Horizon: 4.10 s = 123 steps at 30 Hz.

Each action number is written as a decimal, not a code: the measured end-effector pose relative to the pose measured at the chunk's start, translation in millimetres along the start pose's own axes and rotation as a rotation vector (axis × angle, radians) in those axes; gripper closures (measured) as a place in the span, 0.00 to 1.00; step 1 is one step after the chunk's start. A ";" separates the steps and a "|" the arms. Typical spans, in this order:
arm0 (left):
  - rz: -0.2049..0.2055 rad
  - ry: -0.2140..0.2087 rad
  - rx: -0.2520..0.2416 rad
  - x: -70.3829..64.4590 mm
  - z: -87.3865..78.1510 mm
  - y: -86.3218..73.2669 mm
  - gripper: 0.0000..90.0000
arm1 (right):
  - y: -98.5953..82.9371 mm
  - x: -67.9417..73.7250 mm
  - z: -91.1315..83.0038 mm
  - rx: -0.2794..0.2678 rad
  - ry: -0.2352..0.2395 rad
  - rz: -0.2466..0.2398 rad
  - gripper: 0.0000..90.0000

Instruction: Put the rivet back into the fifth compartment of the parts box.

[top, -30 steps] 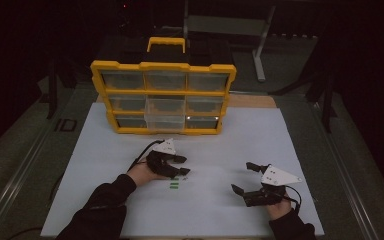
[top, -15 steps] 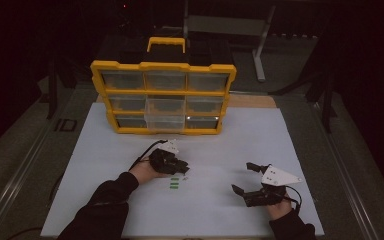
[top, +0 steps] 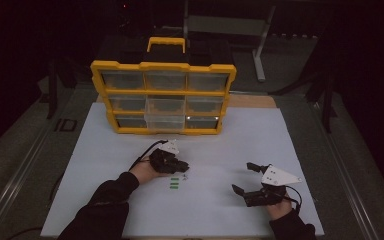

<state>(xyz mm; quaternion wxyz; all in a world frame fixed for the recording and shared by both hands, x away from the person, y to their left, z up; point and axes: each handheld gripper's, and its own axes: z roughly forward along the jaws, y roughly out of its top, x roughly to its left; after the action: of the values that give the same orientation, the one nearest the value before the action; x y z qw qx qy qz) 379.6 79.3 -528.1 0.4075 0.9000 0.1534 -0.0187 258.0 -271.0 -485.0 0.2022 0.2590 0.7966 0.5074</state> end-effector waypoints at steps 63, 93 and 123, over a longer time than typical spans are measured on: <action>0.113 -0.081 -0.020 -24.9 -6.5 44.5 0.92 | 0.4 -0.6 -1.3 -0.006 0.001 0.003 0.10; 0.156 0.000 -0.111 -24.7 -124.2 55.0 0.92 | 0.6 -0.6 -0.8 -0.011 0.002 0.006 0.10; 0.149 0.129 -0.259 7.3 -203.2 119.3 0.92 | 0.2 -0.8 -0.2 -0.013 0.008 0.008 0.10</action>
<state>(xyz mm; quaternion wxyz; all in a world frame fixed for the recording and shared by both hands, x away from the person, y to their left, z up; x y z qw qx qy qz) 402.8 157.3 -306.9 0.5095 0.8483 0.1132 0.0895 258.5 -271.6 -484.7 0.1983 0.2589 0.7931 0.5144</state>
